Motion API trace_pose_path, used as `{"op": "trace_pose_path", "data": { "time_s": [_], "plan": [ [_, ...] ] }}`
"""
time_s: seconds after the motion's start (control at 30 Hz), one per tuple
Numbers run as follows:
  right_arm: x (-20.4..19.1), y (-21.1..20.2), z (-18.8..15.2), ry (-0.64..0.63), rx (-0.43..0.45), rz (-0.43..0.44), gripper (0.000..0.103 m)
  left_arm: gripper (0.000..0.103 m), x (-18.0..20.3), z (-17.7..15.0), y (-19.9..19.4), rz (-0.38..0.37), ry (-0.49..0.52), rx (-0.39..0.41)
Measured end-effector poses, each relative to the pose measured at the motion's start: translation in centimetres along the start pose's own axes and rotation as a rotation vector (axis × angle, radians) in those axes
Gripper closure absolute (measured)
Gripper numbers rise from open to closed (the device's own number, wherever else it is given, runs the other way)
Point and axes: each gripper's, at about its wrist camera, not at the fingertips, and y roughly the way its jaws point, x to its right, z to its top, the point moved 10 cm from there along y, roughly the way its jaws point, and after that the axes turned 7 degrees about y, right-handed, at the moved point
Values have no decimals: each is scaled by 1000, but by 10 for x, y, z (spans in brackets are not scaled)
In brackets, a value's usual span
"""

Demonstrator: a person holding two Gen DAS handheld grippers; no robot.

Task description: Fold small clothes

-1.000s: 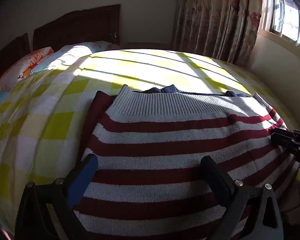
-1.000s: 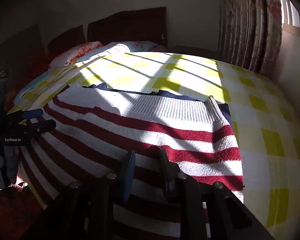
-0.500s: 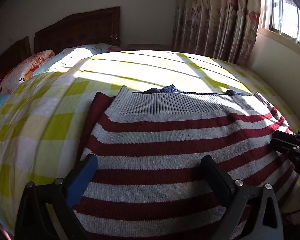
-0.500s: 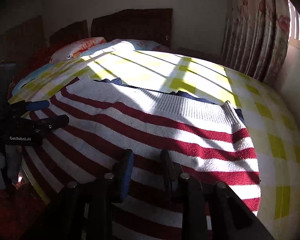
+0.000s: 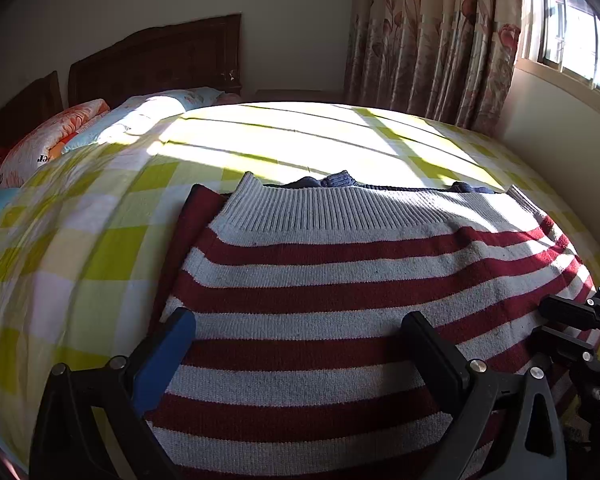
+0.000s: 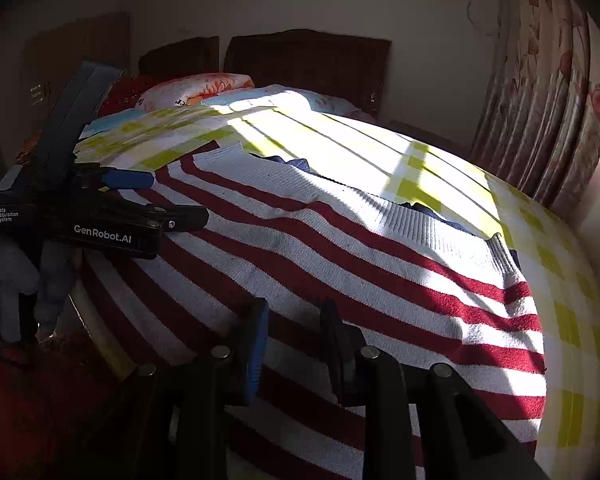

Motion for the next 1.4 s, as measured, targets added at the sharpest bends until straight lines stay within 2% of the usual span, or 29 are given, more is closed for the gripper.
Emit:
{"op": "trace_pose_path", "data": {
  "time_s": [0.17,0.23,0.33,0.43,0.5,0.6,0.87,0.97,1.03,1.1,1.17,1.23,1.3,1.37,1.4],
  "plan": [
    [67,-15,-9,219,13,-40,77,0,2,0,-1,13,12,-13],
    [74,-23,-10,263,35,-28,77,0,8,3,-10,24,19,-5],
    [64,-33,-6,229,71,-49,75,0,49,8,-37,-97,121,70],
    [40,-37,1,162,97,4,75,0,78,-7,-32,-122,231,7],
    [30,-30,-3,112,68,1,75,0,77,-18,-19,-142,215,-43],
    [30,-20,-15,88,26,-16,75,0,71,-19,-19,-139,205,-36],
    [88,-37,-27,260,60,-58,76,0,38,-29,-31,-110,144,4],
    [92,-42,-29,280,68,-63,76,0,30,-31,-36,-62,131,4],
    [83,-44,-24,250,61,-89,75,0,22,-32,-40,-40,102,12],
    [59,-48,-15,198,87,-23,74,0,15,-34,-44,-50,71,15],
    [22,-50,-10,120,94,59,74,0,19,-37,-46,-99,72,10],
    [-13,-44,-14,12,76,100,74,0,32,-40,-46,-133,115,6],
    [-37,-32,-23,-99,29,80,74,0,51,-44,-42,-142,202,-12],
    [-47,-23,-31,-160,-6,68,74,0,60,-47,-40,-107,266,-10],
    [-46,-22,-33,-162,-14,67,74,0,59,-47,-39,-115,257,-18]
  ]
}}
